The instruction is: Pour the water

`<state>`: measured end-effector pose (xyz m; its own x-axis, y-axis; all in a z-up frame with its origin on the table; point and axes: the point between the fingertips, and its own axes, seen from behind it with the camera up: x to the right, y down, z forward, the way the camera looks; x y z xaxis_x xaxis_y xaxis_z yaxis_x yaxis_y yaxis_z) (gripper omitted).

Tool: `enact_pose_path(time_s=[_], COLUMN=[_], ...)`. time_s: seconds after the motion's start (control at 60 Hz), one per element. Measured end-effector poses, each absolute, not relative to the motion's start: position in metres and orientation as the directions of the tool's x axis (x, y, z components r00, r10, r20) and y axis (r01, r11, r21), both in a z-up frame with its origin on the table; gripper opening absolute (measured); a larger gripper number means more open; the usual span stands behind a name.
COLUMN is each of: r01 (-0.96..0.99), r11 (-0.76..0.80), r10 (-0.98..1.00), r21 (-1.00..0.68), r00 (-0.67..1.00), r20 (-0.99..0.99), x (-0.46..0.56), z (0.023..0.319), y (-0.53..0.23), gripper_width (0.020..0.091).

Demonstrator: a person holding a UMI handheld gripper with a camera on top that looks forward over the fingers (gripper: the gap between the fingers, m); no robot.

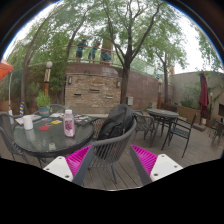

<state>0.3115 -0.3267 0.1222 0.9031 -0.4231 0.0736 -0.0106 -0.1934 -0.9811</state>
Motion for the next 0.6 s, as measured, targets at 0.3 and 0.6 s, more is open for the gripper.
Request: enact_pose_path(time_s=[0.3,0.6], r01=[0.010,0.001], r11=[-0.202,-0.239], r10=[-0.412,-0.304], r21=[-0.979,-0.971], r00=[0.906,0.950], r20=[0.094,0.076], x=[0.310,0.268], z=[0.120,0.105], y=[-0.323,-0.252], gripper_width=[0.0835,0.0837])
